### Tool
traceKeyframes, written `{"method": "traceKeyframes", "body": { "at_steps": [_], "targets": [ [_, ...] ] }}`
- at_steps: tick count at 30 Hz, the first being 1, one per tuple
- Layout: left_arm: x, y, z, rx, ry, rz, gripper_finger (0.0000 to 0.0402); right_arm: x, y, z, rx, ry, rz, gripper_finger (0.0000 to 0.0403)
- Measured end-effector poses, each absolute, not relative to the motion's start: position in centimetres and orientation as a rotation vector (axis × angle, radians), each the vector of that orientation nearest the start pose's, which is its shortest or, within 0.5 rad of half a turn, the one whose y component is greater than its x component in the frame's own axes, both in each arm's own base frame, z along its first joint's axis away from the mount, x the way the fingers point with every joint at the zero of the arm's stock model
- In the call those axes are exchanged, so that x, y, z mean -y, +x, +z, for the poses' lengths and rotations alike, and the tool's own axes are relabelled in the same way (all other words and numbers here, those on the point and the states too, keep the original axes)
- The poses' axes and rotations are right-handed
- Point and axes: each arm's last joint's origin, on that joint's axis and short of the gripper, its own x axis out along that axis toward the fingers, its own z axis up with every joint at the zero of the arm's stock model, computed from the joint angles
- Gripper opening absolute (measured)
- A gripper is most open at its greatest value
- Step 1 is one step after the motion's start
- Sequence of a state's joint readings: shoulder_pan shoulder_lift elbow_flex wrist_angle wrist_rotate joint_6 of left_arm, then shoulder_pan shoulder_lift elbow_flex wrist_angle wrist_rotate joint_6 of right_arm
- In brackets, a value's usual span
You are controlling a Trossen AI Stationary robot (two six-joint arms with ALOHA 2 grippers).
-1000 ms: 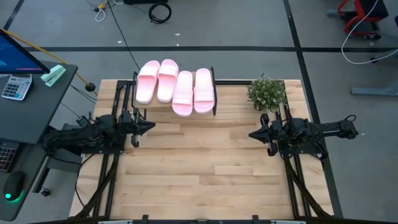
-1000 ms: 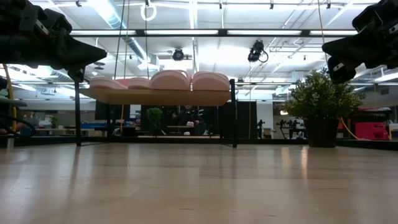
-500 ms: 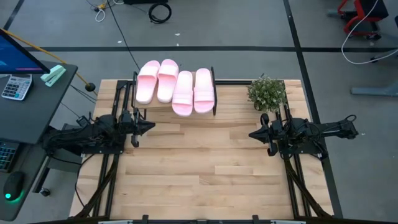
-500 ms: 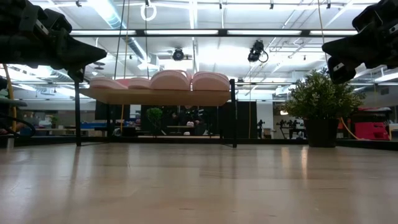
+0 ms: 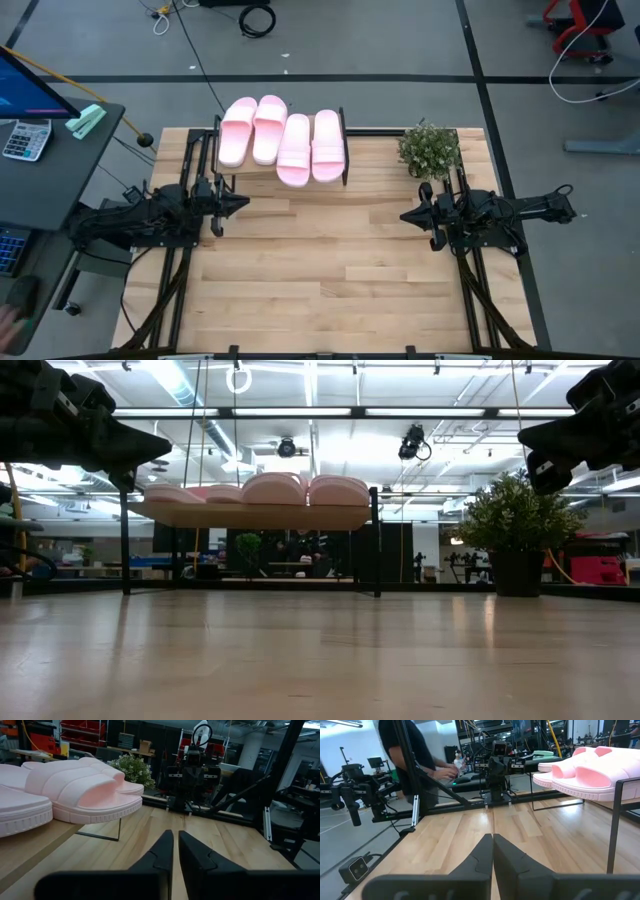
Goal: Pick and place slides into the shelf
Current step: Return to Home Position
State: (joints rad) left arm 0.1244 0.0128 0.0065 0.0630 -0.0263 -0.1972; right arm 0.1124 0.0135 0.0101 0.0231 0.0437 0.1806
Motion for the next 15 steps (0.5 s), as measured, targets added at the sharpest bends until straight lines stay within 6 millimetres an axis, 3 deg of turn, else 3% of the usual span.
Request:
{"method": "traceKeyframes", "body": {
  "at_steps": [15],
  "targets": [
    [-1.29, 9.71, 17.07, 0.071, -0.194, 0.144, 0.0036, -0.98, 9.74, 16.81, 0.013, 0.182, 0.071, 0.0018]
  ]
}}
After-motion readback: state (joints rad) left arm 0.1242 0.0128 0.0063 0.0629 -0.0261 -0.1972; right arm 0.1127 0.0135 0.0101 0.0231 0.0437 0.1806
